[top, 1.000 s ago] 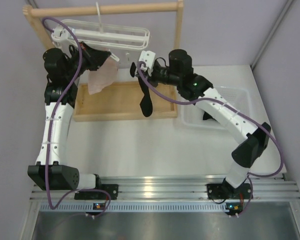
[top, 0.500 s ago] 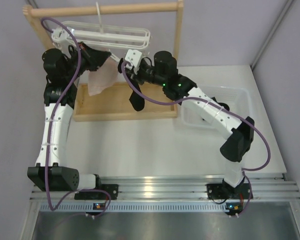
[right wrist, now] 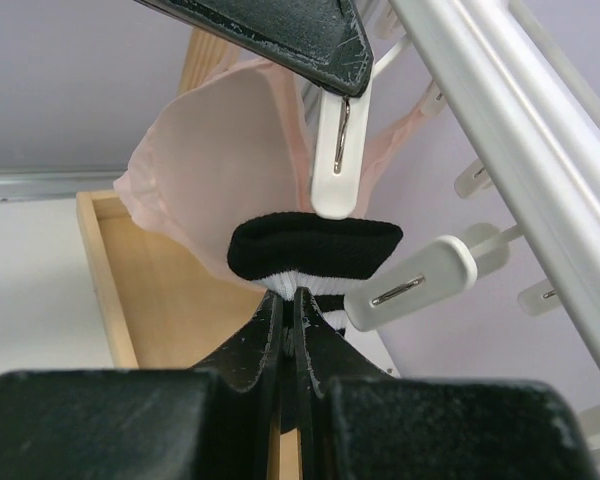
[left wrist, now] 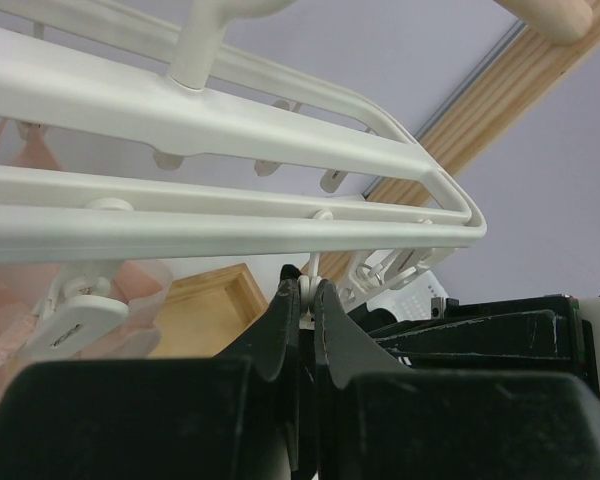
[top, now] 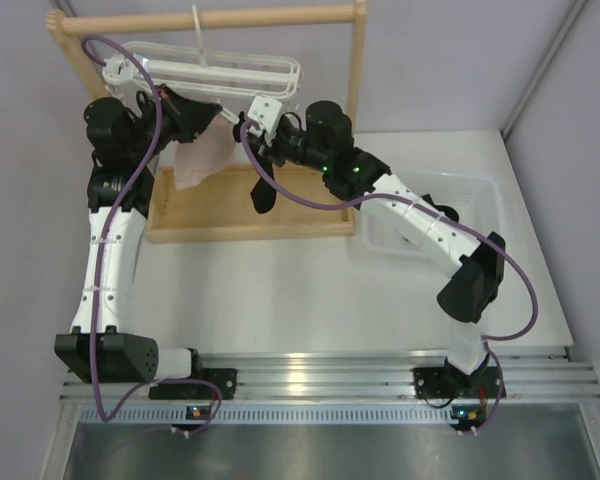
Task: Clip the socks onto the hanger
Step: Clamp the sock onto the hanger.
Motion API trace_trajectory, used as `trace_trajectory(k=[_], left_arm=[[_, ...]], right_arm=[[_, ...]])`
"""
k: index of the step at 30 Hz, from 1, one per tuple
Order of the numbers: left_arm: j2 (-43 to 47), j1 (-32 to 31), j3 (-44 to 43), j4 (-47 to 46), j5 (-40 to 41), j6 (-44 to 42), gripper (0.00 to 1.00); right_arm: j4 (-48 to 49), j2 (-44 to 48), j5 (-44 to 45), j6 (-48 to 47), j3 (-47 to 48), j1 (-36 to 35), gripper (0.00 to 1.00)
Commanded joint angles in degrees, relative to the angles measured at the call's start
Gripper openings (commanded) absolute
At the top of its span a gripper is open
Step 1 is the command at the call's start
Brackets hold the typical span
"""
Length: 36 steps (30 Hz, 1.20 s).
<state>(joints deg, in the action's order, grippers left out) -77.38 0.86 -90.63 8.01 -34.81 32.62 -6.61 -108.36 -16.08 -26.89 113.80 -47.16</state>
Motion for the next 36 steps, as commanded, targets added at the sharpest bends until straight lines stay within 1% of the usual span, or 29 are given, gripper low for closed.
trace_trajectory(k=[1, 18, 28, 36], left_arm=[[1.5, -0.1, 1.0, 3.8, -2.5, -0.5, 0.0], [1.3, -0.1, 1.1, 4.1, -2.5, -0.5, 0.0], [1.4, -0.1, 0.5, 5.3, -1.4, -1.2, 0.0], [1.2, -0.2, 0.2, 5.3, -2.0, -0.5, 0.0]], right_arm=[[2.8, 1.0, -0.1, 0.4, 3.6, -1.7, 0.0], [3.4, 1.8, 0.3, -0.4, 4.9, -2.3, 0.0], [5.7, 2.6, 5.0, -1.2, 3.5, -2.7, 0.0], [6.2, 2.6, 3.7, -2.4, 3.1, -3.0, 0.0]])
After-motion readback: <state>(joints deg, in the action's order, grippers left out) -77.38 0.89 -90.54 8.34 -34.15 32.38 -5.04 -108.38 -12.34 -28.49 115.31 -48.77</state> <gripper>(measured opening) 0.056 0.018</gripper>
